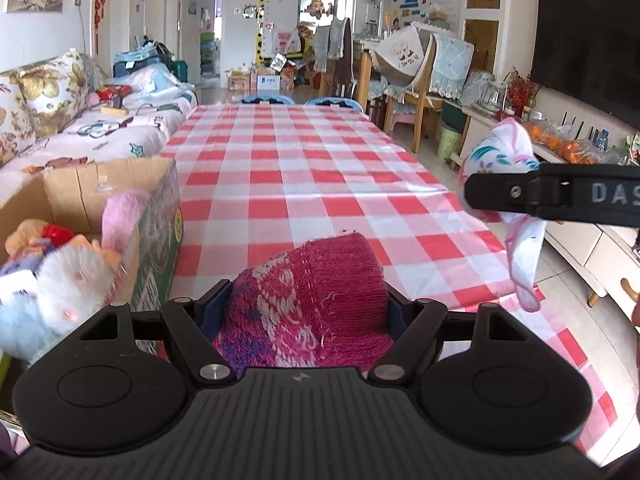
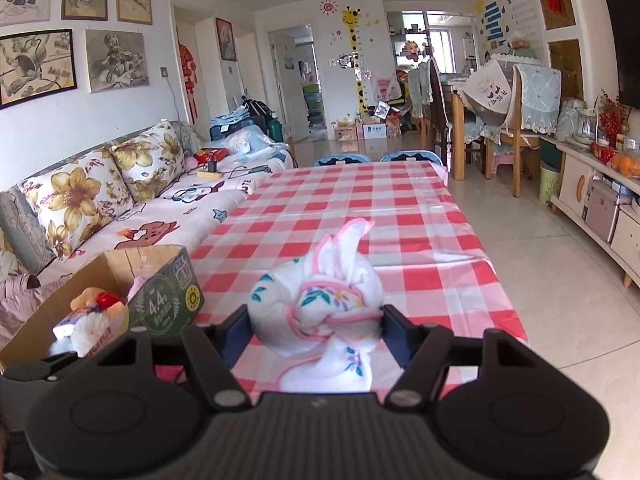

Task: Organize soft objects
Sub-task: 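Lift the hat with the left tool while the right tool lifts the cloth toward the box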

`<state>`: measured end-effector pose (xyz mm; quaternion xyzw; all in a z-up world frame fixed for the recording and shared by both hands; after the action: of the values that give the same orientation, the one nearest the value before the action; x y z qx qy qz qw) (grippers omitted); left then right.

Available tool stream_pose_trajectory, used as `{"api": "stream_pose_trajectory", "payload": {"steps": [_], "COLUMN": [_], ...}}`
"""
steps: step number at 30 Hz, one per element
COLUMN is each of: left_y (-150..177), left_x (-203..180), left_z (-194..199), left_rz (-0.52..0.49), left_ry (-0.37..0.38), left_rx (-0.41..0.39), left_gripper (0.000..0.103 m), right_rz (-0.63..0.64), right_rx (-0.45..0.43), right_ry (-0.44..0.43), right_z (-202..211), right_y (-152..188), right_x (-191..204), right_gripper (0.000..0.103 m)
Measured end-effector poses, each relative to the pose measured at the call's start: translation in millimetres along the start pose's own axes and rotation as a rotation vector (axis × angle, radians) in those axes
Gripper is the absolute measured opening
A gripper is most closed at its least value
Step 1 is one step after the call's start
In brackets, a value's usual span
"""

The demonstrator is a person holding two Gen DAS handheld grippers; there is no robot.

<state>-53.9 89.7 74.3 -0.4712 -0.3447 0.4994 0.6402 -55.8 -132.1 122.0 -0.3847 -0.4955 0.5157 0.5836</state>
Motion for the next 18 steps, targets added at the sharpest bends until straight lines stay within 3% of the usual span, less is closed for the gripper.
{"api": "stream_pose_trajectory", "payload": {"steps": [18], "left_y": [-24], "left_x": [33], "left_z": [27], "left_rz": [0.027], "left_ry": [-0.044], "left_rx": [-0.084], "left_gripper": [0.094], "right_rz": [0.017], "right_rx": [-0.025], "right_ry": [-0.073], "right_z": [-7], "right_y": [-11], "right_x": [36], "right_gripper": [0.068]}}
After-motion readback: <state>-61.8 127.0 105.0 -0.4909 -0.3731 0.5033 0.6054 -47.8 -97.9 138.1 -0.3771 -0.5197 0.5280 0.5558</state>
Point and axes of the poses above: each gripper's, at about its wrist camera, not at the fingertips, and z roughly against the way its jaws point, x to its left, y to its underside, the point moved 2 cm from there along -z, roughly the way its jaws point, and after that the axes turned 13 degrees about -x, right-handed, at the moved point
